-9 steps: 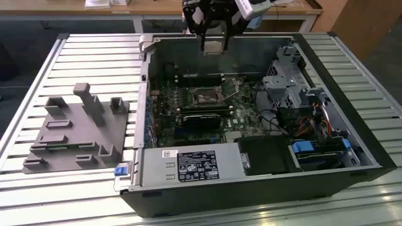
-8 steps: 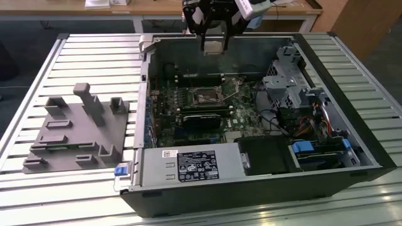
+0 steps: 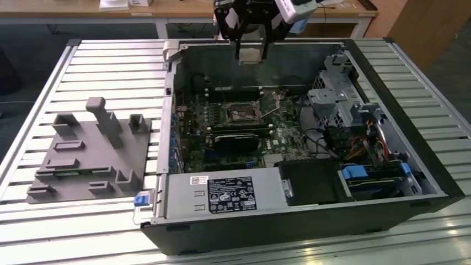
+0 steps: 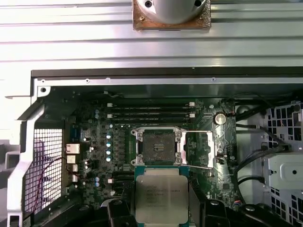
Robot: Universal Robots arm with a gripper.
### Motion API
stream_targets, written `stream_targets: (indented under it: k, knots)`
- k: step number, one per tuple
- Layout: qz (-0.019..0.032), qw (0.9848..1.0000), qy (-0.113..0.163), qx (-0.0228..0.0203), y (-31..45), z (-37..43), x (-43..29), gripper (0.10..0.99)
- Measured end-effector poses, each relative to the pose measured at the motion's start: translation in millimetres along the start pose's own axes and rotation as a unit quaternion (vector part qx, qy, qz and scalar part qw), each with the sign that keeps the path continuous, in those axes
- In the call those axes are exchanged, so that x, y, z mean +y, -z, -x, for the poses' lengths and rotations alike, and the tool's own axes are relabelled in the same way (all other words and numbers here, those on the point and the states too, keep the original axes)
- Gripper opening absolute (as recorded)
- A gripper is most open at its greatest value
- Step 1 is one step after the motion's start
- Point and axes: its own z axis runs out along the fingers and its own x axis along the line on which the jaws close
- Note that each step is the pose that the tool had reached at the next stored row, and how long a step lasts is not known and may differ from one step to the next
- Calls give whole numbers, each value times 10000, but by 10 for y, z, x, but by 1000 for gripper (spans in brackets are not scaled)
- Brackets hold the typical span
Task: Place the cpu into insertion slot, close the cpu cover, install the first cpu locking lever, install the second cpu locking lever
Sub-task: 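Place the cpu into insertion slot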
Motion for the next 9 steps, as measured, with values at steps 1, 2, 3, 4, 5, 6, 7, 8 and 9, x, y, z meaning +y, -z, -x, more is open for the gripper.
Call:
stream_targets:
  k: [1,2,3,4,5,6,7,8,9]
  knots:
    - [0,10000,-13,-1,0,0,0,541]
    - [0,10000,-29,-2,0,0,0,541]
    - [0,10000,-50,-4,0,0,0,541]
    - [0,10000,-70,-6,0,0,0,541]
    - [1,10000,-94,-8,0,-1,0,541]
    - [2,9999,-122,-11,-1,-2,0,541]
    - [2,9999,-154,-14,-1,-2,0,541]
    - [3,9998,-190,-17,-1,-3,0,541]
    - [3,9997,-224,-20,-1,-3,0,541]
